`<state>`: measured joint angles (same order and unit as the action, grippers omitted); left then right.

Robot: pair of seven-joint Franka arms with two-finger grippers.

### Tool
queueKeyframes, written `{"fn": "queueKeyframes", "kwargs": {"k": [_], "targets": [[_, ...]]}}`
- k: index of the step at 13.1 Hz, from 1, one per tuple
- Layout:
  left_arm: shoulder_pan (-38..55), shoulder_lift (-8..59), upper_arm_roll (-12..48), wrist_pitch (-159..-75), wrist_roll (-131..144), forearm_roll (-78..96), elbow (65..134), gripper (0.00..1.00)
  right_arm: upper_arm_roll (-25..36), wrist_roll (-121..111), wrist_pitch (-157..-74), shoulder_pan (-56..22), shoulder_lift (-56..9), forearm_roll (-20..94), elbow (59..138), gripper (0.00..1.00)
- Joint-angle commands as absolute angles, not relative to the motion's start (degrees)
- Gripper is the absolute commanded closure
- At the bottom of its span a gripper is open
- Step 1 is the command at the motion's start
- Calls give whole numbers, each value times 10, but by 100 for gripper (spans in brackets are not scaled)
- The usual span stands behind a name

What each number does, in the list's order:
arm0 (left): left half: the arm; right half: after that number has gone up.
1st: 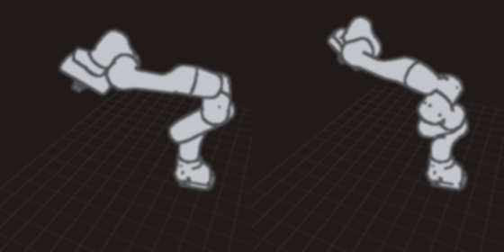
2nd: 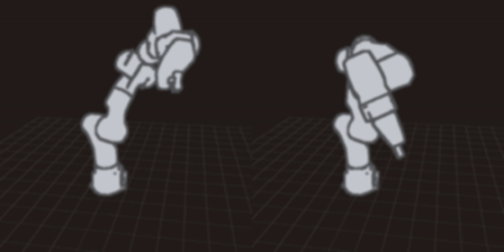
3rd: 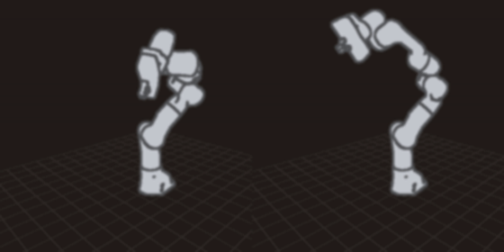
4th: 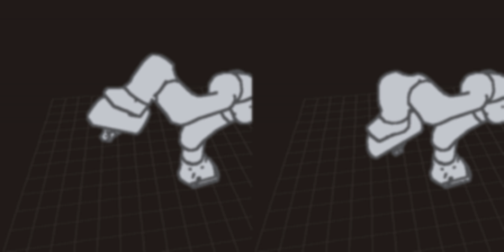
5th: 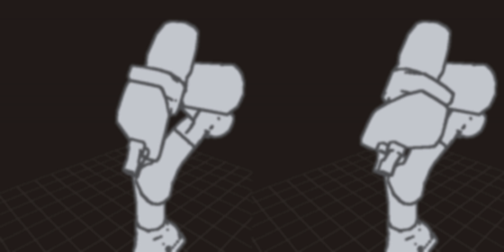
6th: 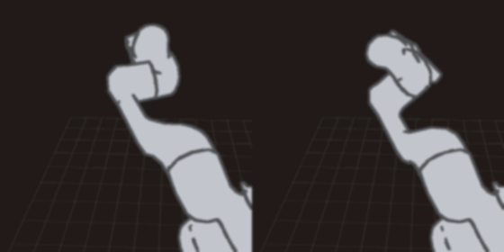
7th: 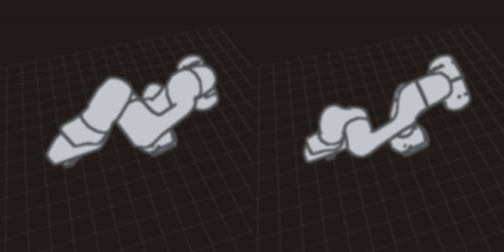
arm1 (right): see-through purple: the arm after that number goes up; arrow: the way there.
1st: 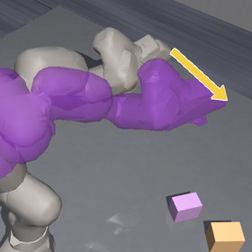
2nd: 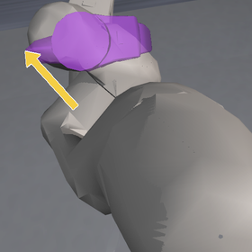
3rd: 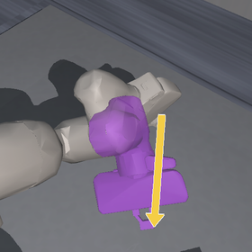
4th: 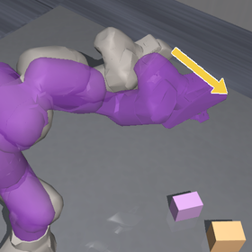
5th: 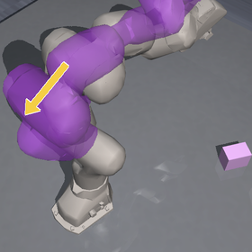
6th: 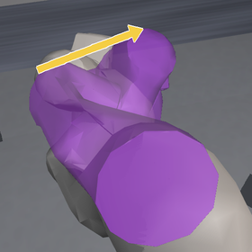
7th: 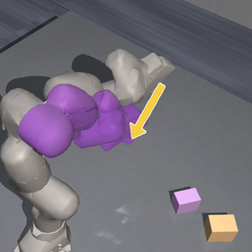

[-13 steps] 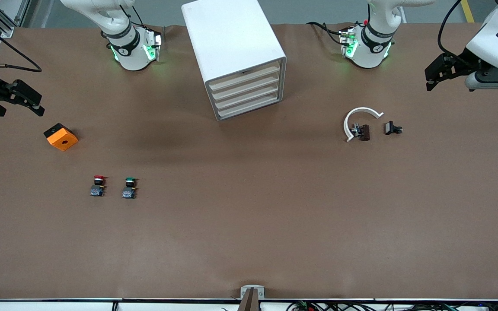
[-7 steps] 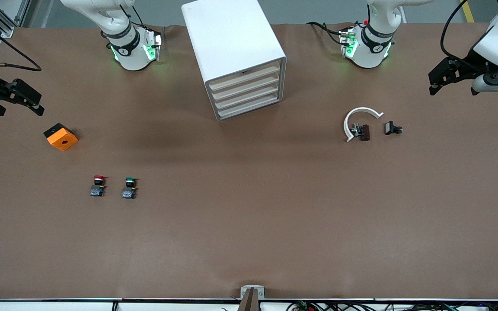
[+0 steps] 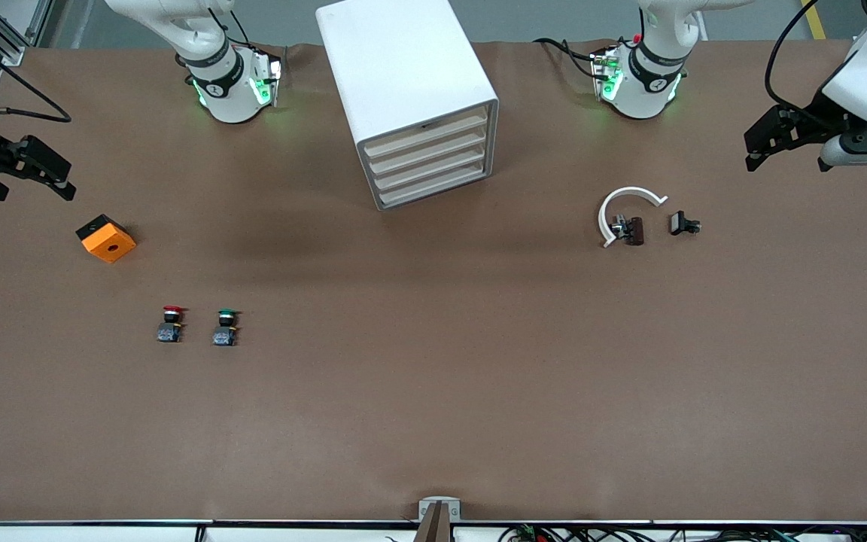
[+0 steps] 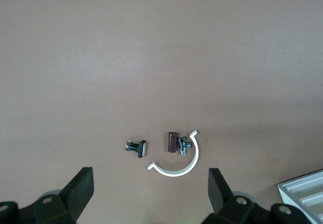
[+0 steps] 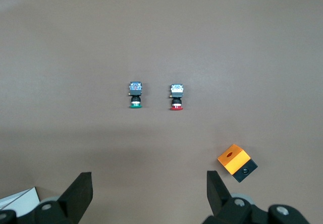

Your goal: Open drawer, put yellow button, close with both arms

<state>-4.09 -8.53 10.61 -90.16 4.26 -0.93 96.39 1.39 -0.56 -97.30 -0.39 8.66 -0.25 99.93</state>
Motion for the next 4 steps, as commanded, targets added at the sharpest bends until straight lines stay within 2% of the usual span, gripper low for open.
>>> {"fn": "queueKeyframes", "kwargs": {"k": [1,4], "targets": [[-48,-75,107,-897,41,-2,939,0,11,-11,-976,-1,102,-3,1009,0],[-48,-73,107,-893,64,-5,939,0,10,-11,-972,-1,109,-3,1007,0]]}}
